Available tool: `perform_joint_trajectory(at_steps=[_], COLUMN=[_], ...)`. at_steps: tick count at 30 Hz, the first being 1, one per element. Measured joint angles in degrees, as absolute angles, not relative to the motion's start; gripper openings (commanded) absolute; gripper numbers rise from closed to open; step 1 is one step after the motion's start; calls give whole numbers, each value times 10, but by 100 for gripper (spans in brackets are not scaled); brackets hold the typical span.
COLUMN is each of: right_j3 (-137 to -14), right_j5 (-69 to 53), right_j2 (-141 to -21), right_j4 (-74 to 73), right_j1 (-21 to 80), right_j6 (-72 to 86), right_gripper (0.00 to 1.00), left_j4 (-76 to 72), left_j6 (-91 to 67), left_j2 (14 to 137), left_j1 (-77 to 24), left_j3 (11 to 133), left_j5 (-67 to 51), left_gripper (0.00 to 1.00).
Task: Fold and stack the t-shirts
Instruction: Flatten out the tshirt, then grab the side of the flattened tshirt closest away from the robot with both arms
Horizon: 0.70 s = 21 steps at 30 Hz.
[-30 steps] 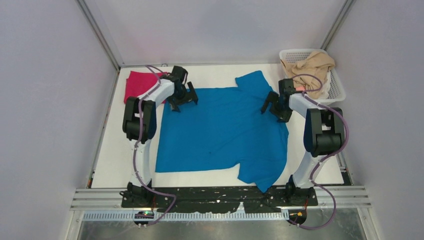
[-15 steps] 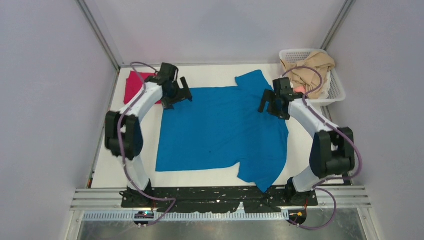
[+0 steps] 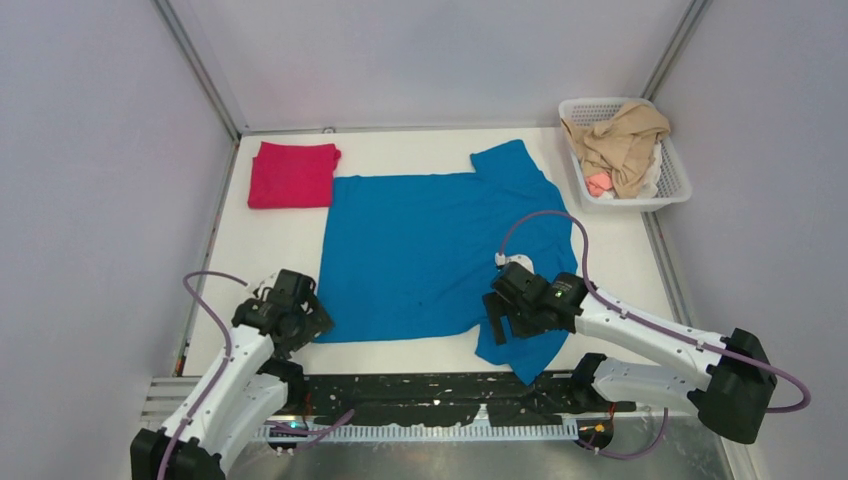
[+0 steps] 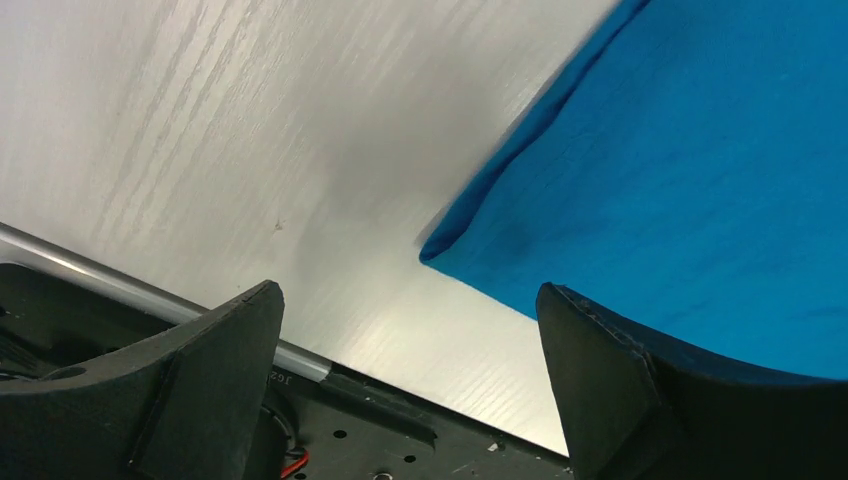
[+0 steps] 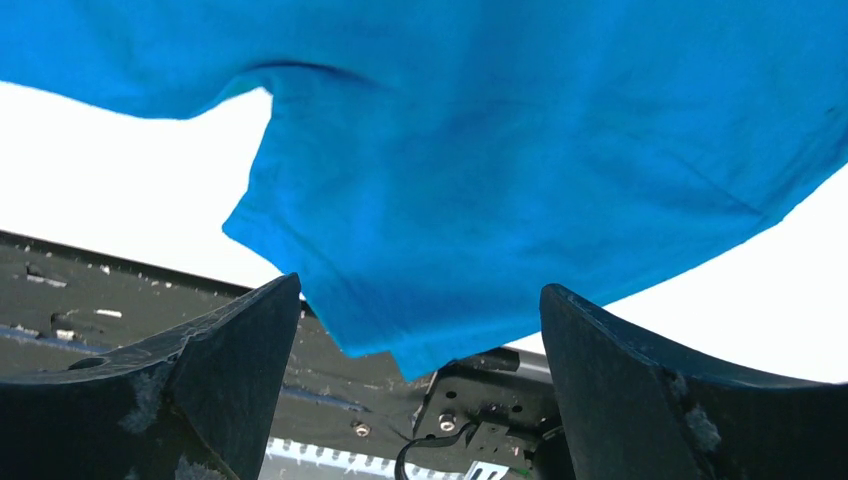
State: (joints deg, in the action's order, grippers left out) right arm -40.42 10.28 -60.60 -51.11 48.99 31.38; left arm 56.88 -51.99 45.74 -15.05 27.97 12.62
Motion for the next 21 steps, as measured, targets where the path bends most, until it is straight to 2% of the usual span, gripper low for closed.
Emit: perform_joint_trajectory(at_steps=[4, 8, 9, 11, 13, 18, 19, 21], right_j3=[-405, -403, -402, -399, -397, -397, -397, -397], right_j5=[107, 105, 103, 99, 97, 98, 98, 97], right_j2=[-588, -584, -584, -584, -584, -605, -613, -624], right_j4=[-533, -545, -548, -555, -563, -581, -583, -585], right_j1=[525, 536, 536, 536, 538, 539, 539, 539], right_j6=[337, 350, 351, 352, 352, 350, 350, 349], right_gripper=[95, 95, 95, 95, 95, 95, 95, 95], left_j4=[582, 569, 560, 544, 530, 506, 503, 491], left_j6=[-560, -582, -585, -586, -587, -581, -581, -580], left_j2=[397, 388, 392, 405, 430, 474, 475, 478], left_j1=[-150, -150, -150, -150, -150, -150, -150, -150], left_j3=[256, 250, 245, 238, 236, 238, 237, 235], left_j5=[141, 155, 152, 145, 136, 128, 127, 124], left_gripper=[92, 83, 78, 61, 50, 39, 32, 11])
